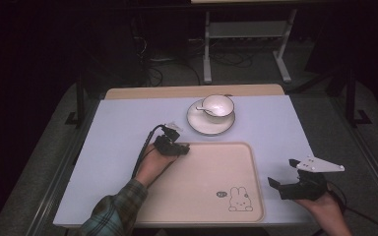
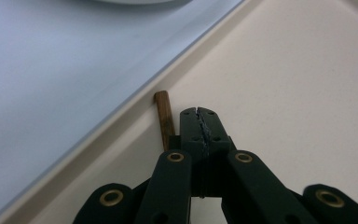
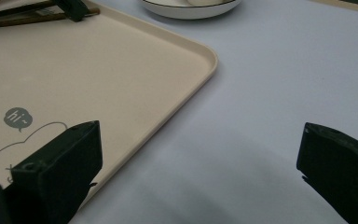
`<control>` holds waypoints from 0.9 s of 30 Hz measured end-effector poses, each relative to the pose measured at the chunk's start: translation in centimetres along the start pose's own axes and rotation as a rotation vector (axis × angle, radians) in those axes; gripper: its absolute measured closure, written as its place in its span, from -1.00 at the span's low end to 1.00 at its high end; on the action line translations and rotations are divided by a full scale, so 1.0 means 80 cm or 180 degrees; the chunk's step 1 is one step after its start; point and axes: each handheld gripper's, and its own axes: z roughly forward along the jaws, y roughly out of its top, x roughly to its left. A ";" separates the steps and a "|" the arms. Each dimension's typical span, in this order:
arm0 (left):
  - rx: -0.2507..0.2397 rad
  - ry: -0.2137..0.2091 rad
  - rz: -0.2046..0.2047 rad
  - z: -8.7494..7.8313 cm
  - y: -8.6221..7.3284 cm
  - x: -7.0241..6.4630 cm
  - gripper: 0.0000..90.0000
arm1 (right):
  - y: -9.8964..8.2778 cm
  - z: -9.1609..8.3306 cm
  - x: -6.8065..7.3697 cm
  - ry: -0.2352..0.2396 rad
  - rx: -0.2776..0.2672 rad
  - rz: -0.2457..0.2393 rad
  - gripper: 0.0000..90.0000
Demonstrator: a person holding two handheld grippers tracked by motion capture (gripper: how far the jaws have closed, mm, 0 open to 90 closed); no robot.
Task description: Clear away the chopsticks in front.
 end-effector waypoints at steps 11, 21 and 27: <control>0.0007 0.0169 -0.0137 -0.031 -0.027 0.024 0.99 | 0.000 0.000 0.000 -0.0005 -0.0004 0.0000 -1.00; -0.0037 0.0247 -0.0271 -0.049 -0.044 0.040 0.99 | 0.001 0.000 0.001 -0.0011 -0.0013 -0.0005 -1.00; -0.0044 0.0254 -0.0267 -0.051 -0.046 0.041 0.99 | 0.001 -0.001 0.001 -0.0013 -0.0018 -0.0011 -1.00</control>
